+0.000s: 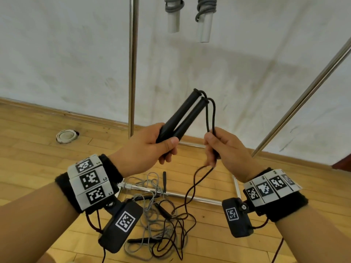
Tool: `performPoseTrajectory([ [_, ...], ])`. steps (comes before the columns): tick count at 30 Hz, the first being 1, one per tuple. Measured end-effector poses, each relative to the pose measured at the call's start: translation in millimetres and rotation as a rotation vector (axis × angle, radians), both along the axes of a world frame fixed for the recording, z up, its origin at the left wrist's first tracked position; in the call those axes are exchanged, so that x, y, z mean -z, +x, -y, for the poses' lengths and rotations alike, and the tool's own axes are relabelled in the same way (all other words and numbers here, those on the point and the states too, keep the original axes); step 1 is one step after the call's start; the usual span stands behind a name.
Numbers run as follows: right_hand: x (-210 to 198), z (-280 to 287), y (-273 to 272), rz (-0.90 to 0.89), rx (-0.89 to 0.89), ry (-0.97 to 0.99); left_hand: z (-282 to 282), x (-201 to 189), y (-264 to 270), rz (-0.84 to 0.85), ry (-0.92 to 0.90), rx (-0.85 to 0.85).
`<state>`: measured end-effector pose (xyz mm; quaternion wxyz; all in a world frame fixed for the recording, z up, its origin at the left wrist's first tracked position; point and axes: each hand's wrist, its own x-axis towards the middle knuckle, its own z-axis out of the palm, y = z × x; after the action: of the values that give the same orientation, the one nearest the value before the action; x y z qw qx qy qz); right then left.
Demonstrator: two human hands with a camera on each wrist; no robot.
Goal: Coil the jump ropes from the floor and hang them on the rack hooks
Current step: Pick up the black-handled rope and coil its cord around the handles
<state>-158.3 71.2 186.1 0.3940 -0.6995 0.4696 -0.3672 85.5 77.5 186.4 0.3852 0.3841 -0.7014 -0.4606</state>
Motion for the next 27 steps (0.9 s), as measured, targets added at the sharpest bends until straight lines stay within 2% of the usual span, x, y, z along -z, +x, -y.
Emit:
performPoseTrajectory([
  [6,-1,6,-1,0.171,0.098,0.023,14,1,13,-0.008,-0.007,-0.267],
  [12,0,4,3,0.213,0.022,-0.001,20,6,8,0.032,0.063,-0.306],
  [15,-1,0,15,0.3,-0.083,0.047,20,8,1,0.023,0.111,-0.268],
  [18,2,-4,28,0.327,-0.143,0.102,16,8,-9,0.027,0.106,-0.133],
  [22,3,-4,39,0.345,-0.118,0.131,11,8,-17,-0.059,0.157,0.043],
  [27,2,-1,37,0.322,-0.11,0.176,10,5,-16,-0.141,0.196,0.07],
])
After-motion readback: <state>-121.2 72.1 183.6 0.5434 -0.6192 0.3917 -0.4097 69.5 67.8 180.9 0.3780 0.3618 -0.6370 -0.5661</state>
